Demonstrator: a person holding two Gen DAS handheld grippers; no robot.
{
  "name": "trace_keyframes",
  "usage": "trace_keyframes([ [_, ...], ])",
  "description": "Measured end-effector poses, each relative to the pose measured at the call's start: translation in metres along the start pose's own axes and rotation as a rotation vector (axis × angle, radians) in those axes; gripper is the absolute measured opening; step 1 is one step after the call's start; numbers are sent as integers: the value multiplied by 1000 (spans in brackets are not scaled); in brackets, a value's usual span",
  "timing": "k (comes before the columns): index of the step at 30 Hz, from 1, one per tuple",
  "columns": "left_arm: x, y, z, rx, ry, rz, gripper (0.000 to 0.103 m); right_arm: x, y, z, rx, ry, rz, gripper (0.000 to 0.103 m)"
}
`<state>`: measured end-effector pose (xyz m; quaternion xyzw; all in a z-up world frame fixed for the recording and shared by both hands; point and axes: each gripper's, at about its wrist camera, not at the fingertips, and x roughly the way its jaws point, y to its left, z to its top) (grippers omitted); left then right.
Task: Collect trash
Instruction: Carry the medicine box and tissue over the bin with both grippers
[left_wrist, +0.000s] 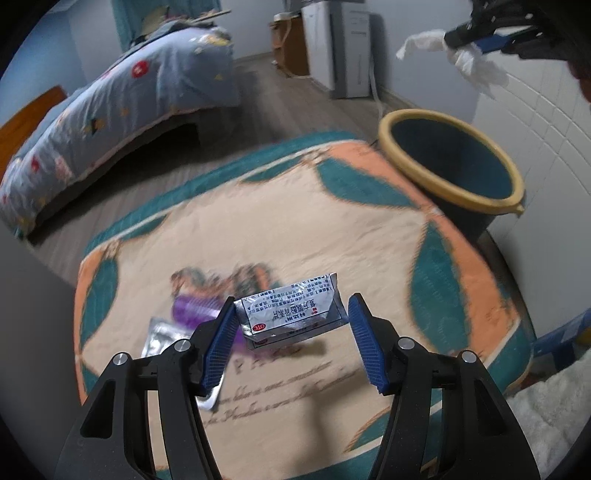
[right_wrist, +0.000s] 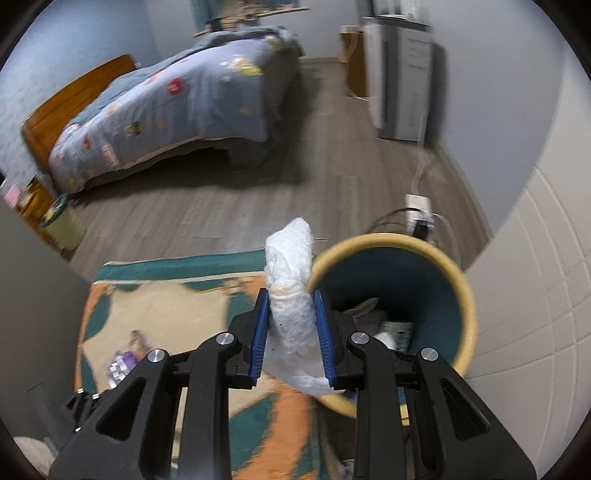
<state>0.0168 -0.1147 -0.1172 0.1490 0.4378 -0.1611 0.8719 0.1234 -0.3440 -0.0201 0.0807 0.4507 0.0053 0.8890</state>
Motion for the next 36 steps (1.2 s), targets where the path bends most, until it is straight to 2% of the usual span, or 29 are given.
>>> trace_keyframes([
  [4, -4, -20, 19, 59, -35, -44, 62, 9, -42, -2, 72, 15, -48, 24],
  [11, 1, -58, 54, 122, -61, -165, 62, 35, -95, -15, 166, 85, -93, 24],
  [21, 35, -121, 105, 267, -66, -247, 62, 56, -135, -27, 253, 139, -109, 24],
  [25, 52, -136, 117, 280, -54, -260, 62, 67, -140, -29, 267, 164, -110, 24],
  [29, 64, -150, 125, 338, -60, -239, 62, 76, -139, -29, 264, 181, -100, 24],
  [32, 73, -155, 134, 343, -67, -228, 63, 77, -136, -28, 254, 174, -89, 24],
  [33, 75, -155, 138, 336, -71, -227, 65, 77, -136, -27, 255, 168, -83, 24],
  [34, 77, -155, 141, 328, -77, -230, 74, 77, -136, -26, 256, 161, -79, 24],
  [36, 79, -155, 146, 324, -101, -222, 82, 76, -136, -24, 250, 153, -71, 24],
])
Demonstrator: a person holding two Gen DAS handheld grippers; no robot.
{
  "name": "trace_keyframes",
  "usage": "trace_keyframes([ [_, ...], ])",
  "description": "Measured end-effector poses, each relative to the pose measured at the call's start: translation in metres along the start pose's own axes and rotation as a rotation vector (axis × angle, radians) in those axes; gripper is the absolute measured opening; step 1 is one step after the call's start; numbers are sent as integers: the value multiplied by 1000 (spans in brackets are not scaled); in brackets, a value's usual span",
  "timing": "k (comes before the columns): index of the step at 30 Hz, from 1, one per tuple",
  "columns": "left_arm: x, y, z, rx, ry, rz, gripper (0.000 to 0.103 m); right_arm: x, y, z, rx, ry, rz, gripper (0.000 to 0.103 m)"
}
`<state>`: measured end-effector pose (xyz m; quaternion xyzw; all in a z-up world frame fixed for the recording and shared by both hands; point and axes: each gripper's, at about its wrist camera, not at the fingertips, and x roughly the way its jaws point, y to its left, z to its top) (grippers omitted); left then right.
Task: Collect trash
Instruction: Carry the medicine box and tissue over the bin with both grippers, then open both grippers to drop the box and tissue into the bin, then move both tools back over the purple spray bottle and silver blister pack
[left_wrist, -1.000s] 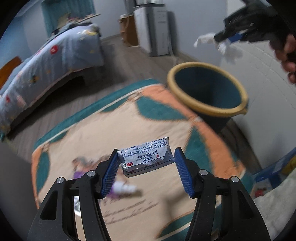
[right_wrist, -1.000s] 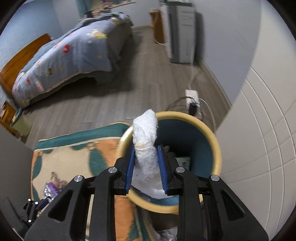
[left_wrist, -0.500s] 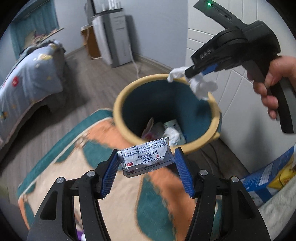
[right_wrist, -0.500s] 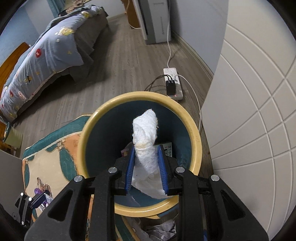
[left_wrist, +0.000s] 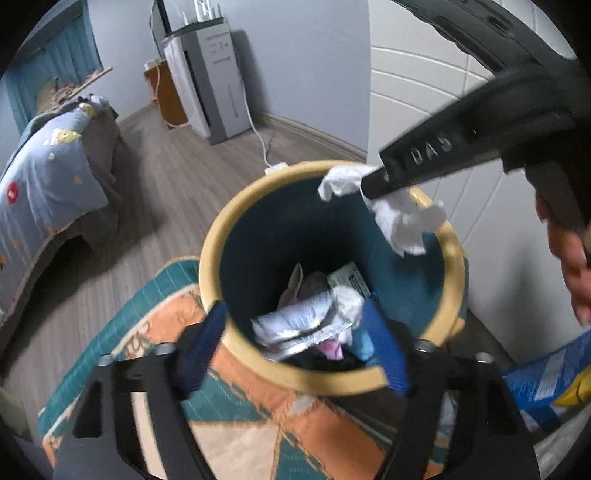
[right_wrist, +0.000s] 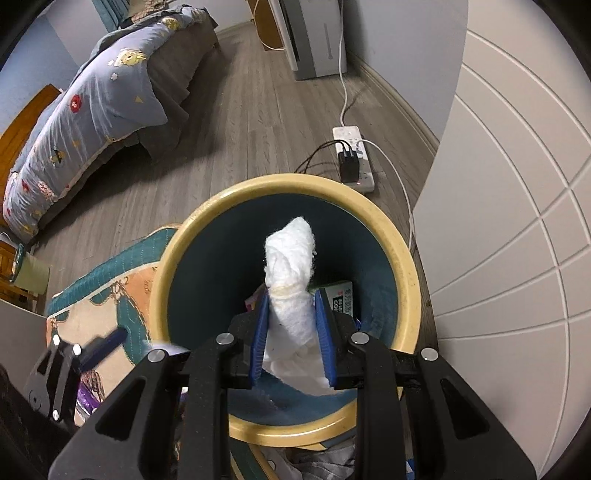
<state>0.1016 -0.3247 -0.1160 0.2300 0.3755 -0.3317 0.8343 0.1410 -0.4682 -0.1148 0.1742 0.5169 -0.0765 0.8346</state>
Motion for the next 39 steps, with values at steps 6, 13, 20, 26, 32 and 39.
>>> trace_keyframes([
  [6, 0, 9, -6, -45, -18, 27, 95, -4, 5, 2, -28, -23, 15, 48],
  [13, -3, 27, -30, -122, 11, 44, 97, -13, 3, 4, -3, -74, -15, 90],
  [20, -22, 44, -48, -187, 32, 54, 97, -18, 15, 4, -8, -75, 5, 97],
  [26, -63, 62, -65, -192, 38, 114, 97, -27, 47, 2, -80, -84, 2, 97],
  [32, -117, 87, -95, -201, 67, 207, 97, -32, 89, -5, -185, -91, -9, 97],
  [39, -171, 115, -133, -256, 91, 284, 97, -38, 147, -20, -336, -95, 18, 97],
])
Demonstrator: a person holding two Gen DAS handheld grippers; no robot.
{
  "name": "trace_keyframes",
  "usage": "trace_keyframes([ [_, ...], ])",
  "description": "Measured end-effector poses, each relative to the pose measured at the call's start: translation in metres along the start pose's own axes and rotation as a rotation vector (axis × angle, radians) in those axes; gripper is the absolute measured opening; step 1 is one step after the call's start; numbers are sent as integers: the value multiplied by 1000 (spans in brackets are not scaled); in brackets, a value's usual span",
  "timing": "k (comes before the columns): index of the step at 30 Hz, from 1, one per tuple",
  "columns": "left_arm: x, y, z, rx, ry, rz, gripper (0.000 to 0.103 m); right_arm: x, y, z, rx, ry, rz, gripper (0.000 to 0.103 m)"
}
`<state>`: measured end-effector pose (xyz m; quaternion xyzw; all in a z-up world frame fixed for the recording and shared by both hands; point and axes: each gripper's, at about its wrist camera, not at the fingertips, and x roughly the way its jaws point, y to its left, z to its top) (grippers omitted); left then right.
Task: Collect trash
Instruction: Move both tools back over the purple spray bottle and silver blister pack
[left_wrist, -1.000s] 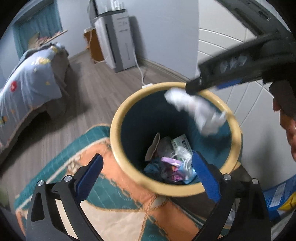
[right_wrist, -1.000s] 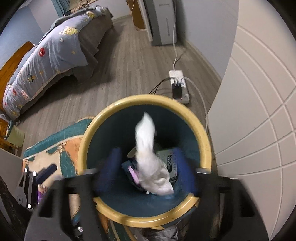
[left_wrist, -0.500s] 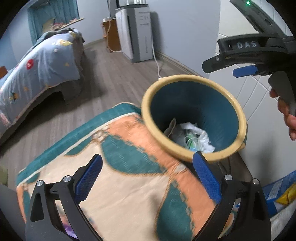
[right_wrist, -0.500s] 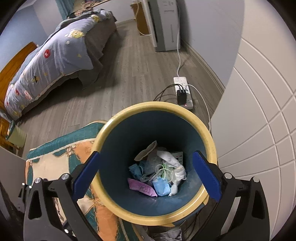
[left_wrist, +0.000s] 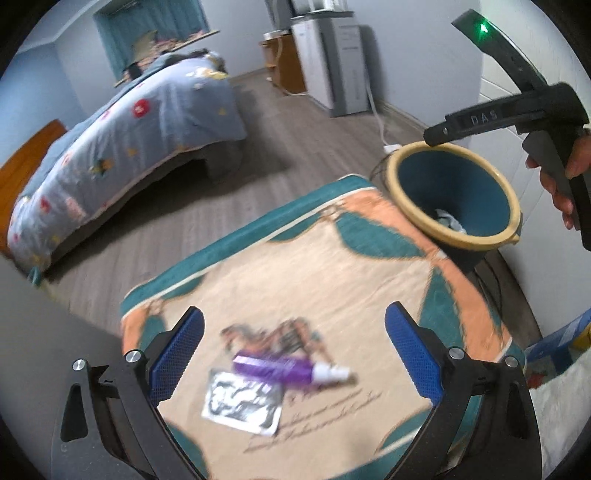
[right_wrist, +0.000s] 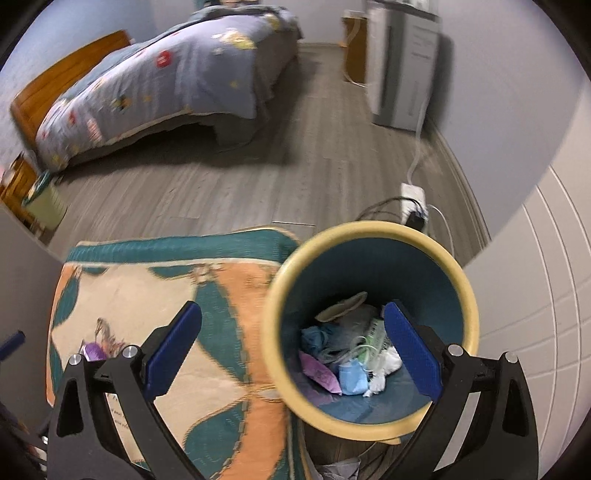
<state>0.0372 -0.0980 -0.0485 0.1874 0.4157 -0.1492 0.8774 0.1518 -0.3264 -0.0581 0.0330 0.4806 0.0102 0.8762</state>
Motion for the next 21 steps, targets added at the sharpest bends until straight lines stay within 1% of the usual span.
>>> trace_keyframes([
  [2, -10, 12, -9, -22, -1, 7, 97, -3, 15, 1, -32, -3, 8, 97],
  [5, -18, 28, -21, -54, -5, 18, 97, -5, 38, 0, -58, 1, 43, 97],
  [8, -23, 45, -35, -112, -14, 22, 98, -9, 63, -3, -105, 6, 58, 97],
  [11, -22, 69, -50, -191, -10, 25, 98, -10, 90, -9, -163, 13, 68, 97],
  [14, -20, 92, -62, -249, 2, 73, 98, -3, 116, -20, -216, 43, 68, 97],
  [15, -17, 103, -68, -295, 12, 70, 98, 1, 125, -24, -238, 59, 68, 97],
  [18, -8, 125, -80, -391, 48, 76, 98, 14, 146, -34, -288, 93, 64, 97],
  [21, -3, 142, -87, -439, 65, 90, 98, 27, 163, -43, -312, 119, 89, 97],
])
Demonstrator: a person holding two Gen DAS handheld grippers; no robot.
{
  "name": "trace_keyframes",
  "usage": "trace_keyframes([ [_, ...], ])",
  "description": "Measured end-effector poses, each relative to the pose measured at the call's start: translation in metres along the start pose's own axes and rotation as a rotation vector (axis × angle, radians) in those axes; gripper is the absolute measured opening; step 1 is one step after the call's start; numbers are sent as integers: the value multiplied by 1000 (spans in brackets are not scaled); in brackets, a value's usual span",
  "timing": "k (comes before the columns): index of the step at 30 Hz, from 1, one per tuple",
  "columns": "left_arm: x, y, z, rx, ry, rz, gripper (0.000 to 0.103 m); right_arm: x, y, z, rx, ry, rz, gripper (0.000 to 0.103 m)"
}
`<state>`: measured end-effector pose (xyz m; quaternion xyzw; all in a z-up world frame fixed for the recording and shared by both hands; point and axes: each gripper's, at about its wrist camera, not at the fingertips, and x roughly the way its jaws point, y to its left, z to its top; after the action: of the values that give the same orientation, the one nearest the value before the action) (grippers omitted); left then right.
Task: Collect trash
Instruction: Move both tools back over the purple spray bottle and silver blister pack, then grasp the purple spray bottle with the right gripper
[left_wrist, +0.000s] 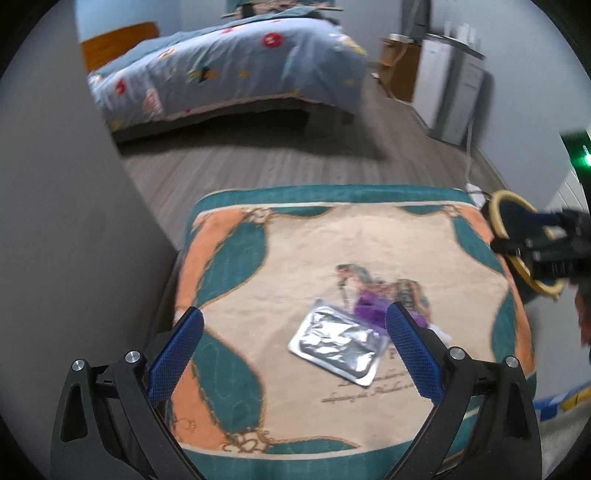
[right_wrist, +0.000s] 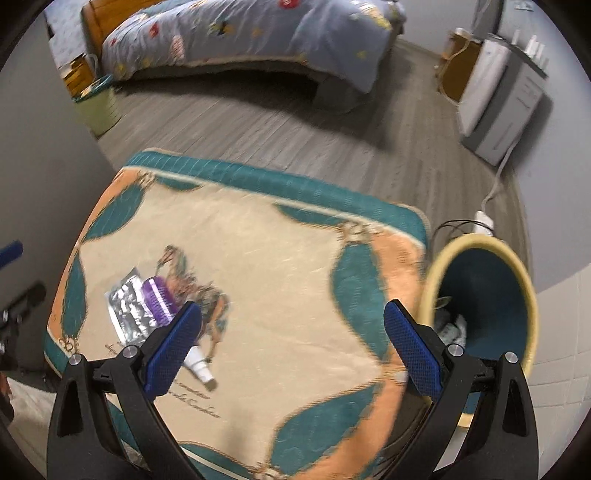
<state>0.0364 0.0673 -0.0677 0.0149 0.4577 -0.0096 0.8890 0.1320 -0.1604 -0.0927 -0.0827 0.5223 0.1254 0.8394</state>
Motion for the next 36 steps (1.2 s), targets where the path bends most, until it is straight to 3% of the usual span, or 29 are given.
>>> trace_keyframes([
  [5, 8, 15, 4, -45, 18, 24, 98, 18, 29, -3, -27, 23, 57, 97],
  [14, 17, 33, 14, -94, 26, 28, 98, 59, 86, -21, -208, 109, 54, 97],
  [19, 24, 38, 14, -117, 55, 17, 98, 77, 99, -26, -242, 142, 64, 95],
  [26, 32, 39, 12, -123, 82, 21, 98, 90, 110, -24, -261, 145, 123, 63],
  [36, 40, 37, 9, -109, 111, 25, 98, 108, 118, -25, -258, 198, 132, 46],
])
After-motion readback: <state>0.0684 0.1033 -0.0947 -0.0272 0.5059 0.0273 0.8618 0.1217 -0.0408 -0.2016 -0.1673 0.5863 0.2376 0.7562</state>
